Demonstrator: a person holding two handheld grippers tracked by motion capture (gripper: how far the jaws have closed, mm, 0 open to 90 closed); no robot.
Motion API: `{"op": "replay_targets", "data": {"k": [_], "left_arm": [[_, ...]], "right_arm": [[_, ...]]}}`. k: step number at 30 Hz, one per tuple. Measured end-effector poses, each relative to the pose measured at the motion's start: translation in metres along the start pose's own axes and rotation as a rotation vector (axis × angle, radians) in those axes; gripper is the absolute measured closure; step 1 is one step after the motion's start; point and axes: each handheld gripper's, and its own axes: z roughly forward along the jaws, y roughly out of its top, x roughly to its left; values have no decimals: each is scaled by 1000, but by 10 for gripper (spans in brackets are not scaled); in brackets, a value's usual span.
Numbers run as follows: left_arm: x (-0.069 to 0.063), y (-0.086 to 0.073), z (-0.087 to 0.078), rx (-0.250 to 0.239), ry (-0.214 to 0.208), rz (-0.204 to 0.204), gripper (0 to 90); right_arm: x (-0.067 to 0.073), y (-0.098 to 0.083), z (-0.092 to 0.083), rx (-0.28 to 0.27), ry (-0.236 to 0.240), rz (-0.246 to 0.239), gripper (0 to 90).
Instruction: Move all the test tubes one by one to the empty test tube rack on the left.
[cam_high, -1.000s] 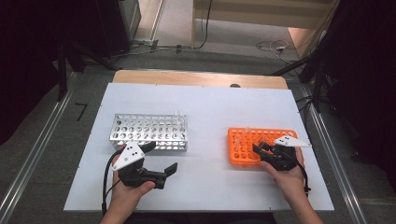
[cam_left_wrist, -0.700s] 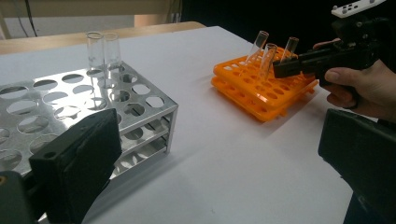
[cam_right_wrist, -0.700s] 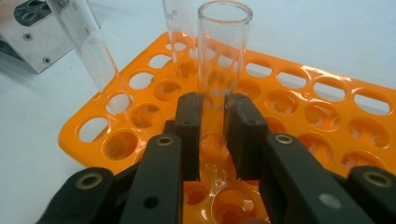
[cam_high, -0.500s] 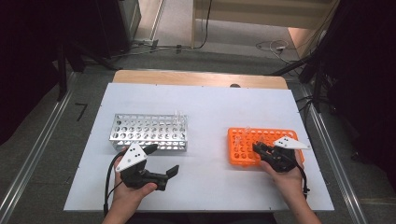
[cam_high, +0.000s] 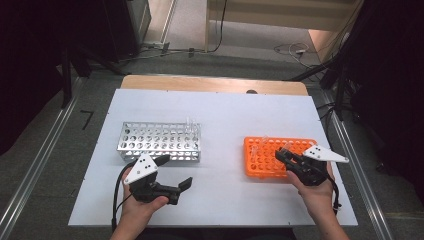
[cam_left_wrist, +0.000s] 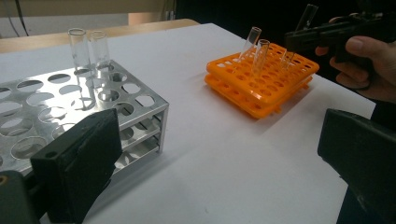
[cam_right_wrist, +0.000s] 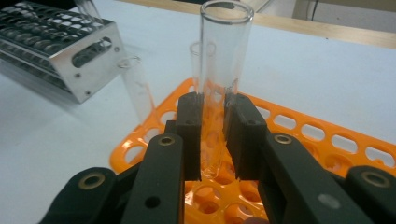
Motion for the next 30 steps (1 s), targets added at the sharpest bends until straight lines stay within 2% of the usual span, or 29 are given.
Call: {"op": "replay_targets", "data": {"k": [5,8,15,30], "left_arm": [[-2,0,1,1,-5,2,0],[-3,1,1,1,-10,2,1],[-6,2,3,2,-17,8,2],[-16,6,8,-4,-51,15,4]], "right_arm": [[12,4,-6,4,42,-16,738],[22,6,-7,9,69,-40,738],[43,9,-7,11,139,-63,738],[81,9,3,35,247,-123,738]]}}
